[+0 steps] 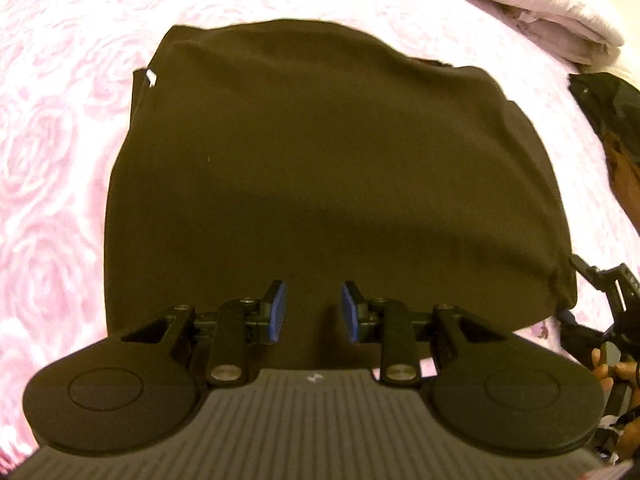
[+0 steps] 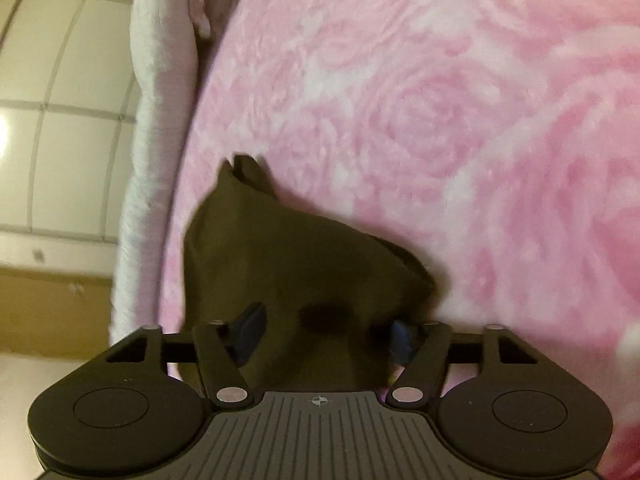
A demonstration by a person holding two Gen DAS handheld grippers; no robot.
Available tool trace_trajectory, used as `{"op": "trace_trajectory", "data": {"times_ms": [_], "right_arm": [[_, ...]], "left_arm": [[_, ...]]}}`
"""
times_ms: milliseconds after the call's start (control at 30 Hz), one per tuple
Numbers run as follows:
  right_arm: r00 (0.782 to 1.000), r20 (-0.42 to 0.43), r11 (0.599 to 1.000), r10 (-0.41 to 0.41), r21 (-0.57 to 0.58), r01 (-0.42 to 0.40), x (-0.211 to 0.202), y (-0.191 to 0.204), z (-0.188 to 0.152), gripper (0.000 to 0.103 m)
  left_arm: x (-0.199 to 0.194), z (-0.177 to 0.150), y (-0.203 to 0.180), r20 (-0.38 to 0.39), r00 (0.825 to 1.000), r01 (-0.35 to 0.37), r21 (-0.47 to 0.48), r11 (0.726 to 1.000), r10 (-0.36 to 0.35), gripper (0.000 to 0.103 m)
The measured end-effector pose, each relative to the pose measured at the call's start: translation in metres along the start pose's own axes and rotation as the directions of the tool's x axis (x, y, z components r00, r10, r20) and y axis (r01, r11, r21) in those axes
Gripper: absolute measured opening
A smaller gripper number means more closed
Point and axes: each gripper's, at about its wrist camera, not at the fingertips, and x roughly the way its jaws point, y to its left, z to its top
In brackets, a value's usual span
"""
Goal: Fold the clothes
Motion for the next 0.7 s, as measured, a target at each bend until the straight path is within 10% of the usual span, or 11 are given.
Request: {"op": "trace_trajectory", "data": {"times_ms": [333,567,700], "right_arm": [[0.998,0.055,0.998,0.017,0.062,-0.021,-0.022,-0.017,0.007,0.067],[0.995,0.044,0.975,-0.088,-0.201,0.095,-0.036,0.016,0.045,0.067],[0.995,-0.096,0.943,-0.033,-0.332,-0.001,-0.020,0.036,0.090,0.067]], "left_arm": [[0.004,0.008,0.018,-0.023,0.999,0.039,0.012,0.999,-0.039,0.026],[0.007,0.018,0.003,-0.023,0.998,0.050,0.017,0.999,-0.050,0.026],[0.017,0.030,-0.010,-0.019,0.998,0.056,0.021,0.998,-0.055,0.026]]}}
